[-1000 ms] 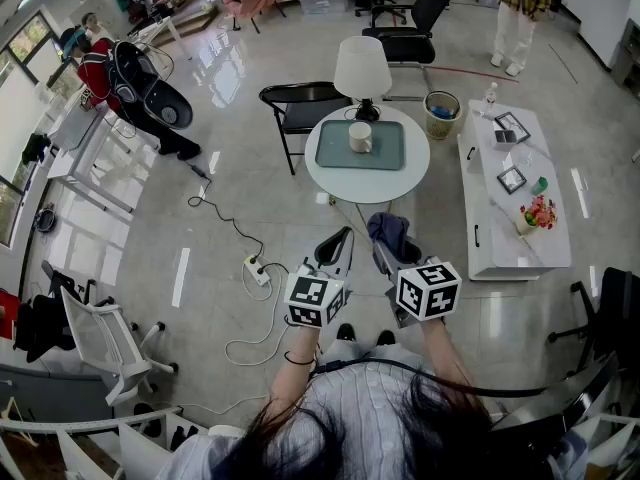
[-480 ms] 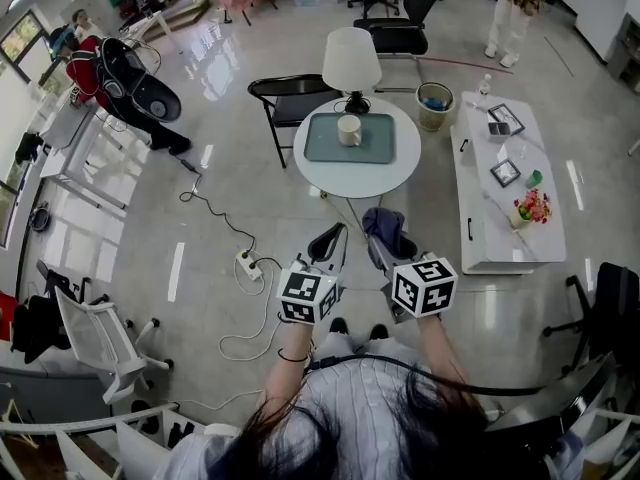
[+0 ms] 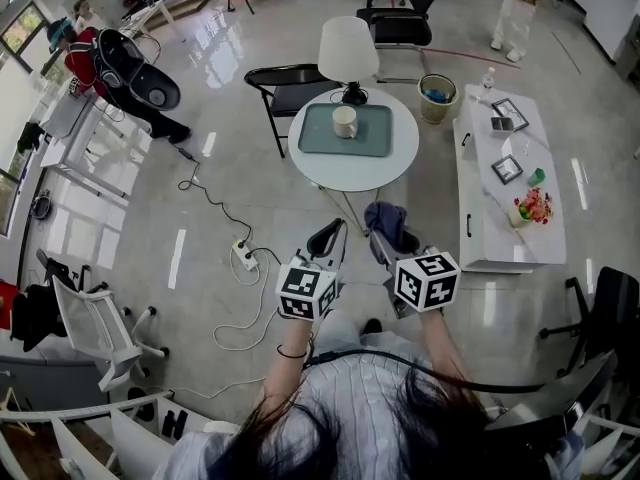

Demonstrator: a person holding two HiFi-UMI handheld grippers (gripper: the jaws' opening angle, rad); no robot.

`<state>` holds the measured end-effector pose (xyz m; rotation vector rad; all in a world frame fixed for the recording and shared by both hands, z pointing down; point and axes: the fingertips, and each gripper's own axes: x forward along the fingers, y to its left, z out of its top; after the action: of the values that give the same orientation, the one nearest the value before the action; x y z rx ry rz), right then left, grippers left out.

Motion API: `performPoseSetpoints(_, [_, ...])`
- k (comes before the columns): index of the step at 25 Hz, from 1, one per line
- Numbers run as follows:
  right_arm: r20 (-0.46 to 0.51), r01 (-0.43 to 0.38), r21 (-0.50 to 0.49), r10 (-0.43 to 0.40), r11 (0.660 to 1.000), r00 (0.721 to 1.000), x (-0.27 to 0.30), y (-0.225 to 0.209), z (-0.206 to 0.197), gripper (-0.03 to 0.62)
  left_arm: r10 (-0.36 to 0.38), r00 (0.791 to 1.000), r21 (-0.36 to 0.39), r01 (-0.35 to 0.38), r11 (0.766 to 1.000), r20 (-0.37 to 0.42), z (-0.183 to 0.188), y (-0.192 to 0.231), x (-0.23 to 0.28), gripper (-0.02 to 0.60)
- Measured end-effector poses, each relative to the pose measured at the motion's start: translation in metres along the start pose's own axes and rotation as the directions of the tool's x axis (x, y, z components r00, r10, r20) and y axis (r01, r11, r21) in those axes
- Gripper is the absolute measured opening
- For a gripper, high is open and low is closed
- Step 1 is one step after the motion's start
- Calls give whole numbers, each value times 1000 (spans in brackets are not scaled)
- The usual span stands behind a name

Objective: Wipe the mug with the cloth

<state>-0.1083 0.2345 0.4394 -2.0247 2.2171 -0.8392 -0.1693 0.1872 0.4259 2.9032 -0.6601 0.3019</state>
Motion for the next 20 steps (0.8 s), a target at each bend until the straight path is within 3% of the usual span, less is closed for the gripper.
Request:
performPoseSetpoints(14, [-33, -10, 19, 10, 1000, 999, 30, -25, -4, 109, 10, 1000, -15, -11, 1000, -29, -10, 18, 33, 23])
performPoseSetpoints(20, [-41, 14, 19, -13, 1000, 999, 69, -40, 11, 109, -15, 999, -27, 14, 1000, -40, -7, 51, 64, 23])
